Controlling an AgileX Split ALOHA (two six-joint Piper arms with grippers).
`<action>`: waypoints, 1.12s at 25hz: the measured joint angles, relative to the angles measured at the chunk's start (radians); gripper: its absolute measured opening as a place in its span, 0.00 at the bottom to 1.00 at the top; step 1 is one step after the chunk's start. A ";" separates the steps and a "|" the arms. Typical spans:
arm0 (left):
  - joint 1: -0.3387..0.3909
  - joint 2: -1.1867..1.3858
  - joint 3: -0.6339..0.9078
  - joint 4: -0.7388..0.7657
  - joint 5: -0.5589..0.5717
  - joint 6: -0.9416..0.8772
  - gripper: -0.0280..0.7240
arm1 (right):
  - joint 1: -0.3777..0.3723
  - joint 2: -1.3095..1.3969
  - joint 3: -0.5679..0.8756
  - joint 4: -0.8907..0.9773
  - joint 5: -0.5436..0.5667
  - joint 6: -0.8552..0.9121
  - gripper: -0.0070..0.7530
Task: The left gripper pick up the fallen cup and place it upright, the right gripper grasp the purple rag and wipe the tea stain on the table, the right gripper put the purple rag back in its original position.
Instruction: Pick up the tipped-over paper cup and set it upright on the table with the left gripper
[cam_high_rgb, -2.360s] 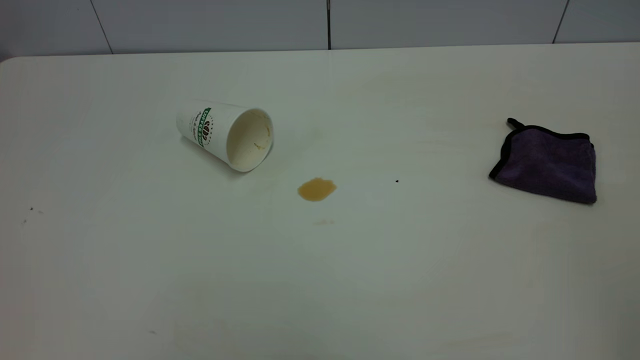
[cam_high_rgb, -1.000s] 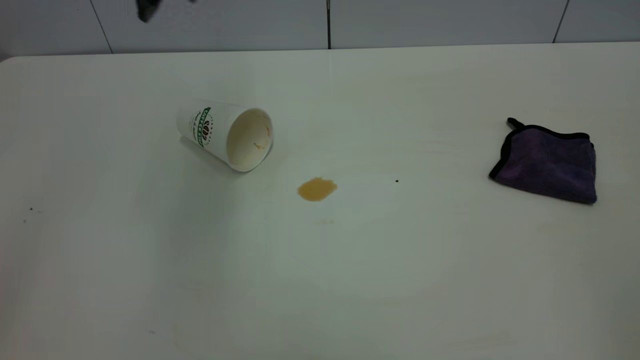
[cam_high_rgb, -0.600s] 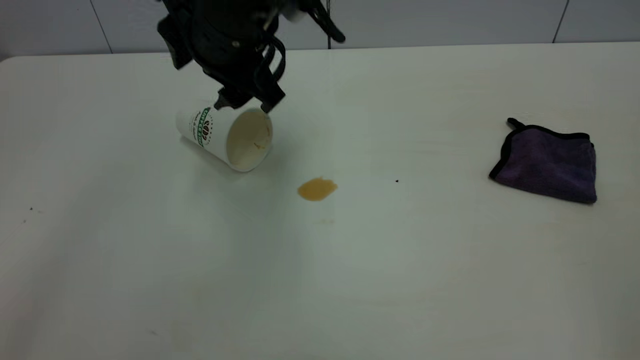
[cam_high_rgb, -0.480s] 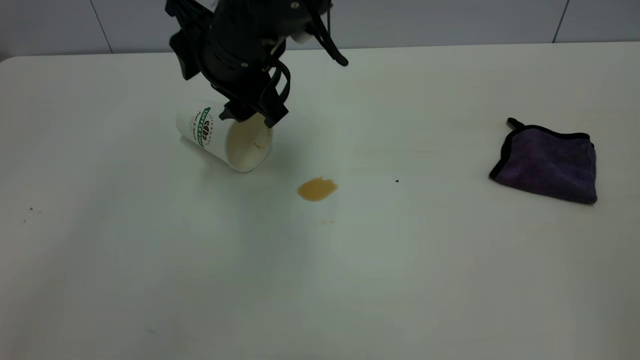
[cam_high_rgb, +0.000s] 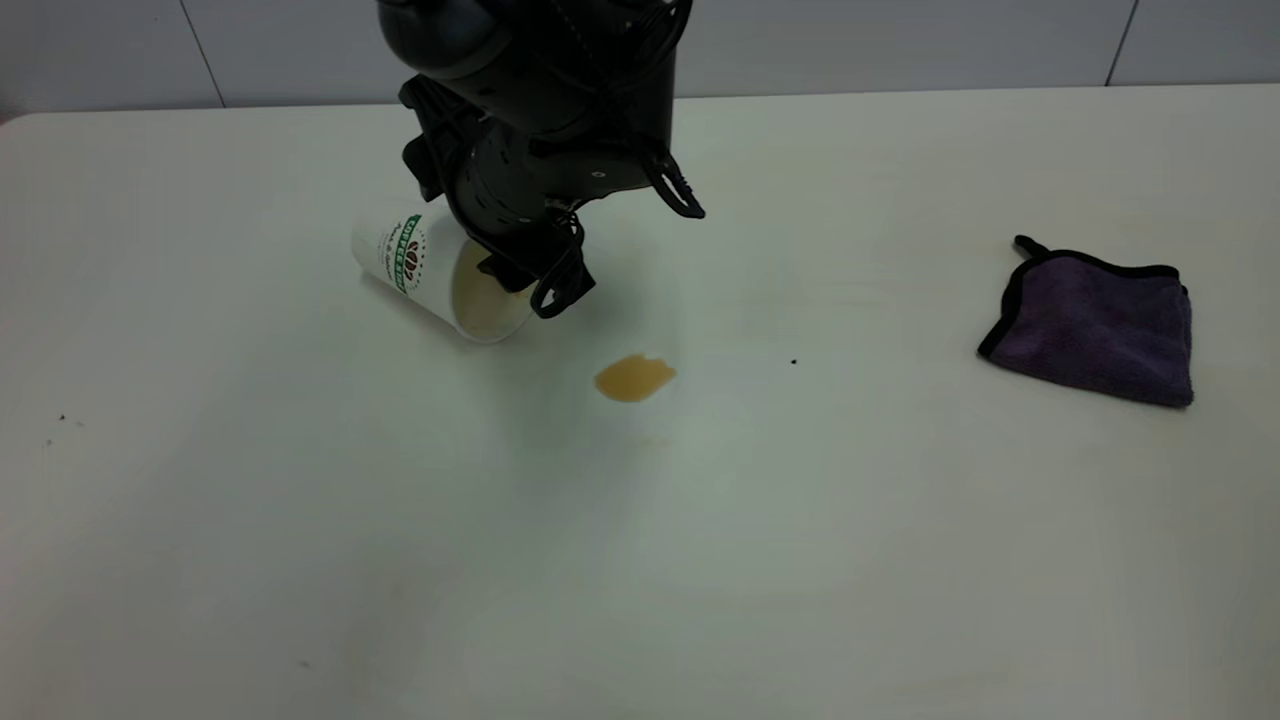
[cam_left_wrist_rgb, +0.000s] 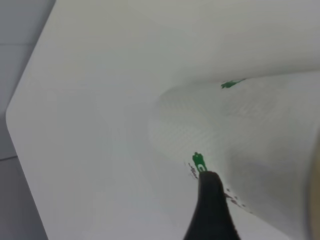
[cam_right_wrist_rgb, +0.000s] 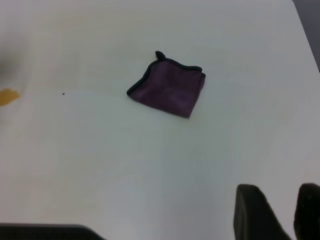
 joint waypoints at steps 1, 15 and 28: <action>0.014 0.007 0.000 0.000 -0.001 -0.001 0.82 | 0.000 0.000 0.000 0.000 0.000 0.000 0.32; 0.097 0.008 -0.004 0.111 -0.009 0.007 0.05 | 0.000 0.000 0.000 0.000 0.000 0.000 0.32; 0.183 -0.353 -0.005 -0.491 -0.149 0.501 0.01 | 0.000 0.000 0.000 0.000 0.000 0.000 0.32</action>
